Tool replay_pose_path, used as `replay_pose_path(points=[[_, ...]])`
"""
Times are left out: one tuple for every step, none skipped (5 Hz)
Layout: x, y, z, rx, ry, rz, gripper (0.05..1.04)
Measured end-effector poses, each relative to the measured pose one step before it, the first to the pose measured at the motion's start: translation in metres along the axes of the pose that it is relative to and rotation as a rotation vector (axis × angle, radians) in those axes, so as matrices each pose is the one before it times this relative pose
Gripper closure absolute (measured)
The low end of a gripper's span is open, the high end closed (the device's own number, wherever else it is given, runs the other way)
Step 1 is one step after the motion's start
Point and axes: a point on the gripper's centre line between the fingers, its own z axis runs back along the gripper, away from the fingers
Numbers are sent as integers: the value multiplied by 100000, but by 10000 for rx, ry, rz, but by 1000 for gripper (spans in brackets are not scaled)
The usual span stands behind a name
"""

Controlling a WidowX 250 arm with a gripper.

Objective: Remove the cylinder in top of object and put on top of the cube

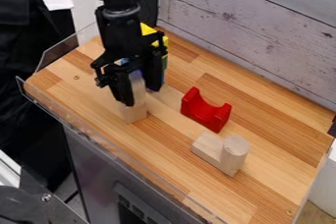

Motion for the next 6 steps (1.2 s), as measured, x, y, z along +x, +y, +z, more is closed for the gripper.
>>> replay_pose_path(points=[[-74,67,0,42,47,8,72],[-363,-579,1097,26,-123,-302,79],[-2866,-1010,3446,536,-711,-949,85],[-3862,-105,1672,896,-376,-704,85],[-3613,-814,-84,94,-10,-597,85],[-1718,-523,-737,-362,206,-110,85]])
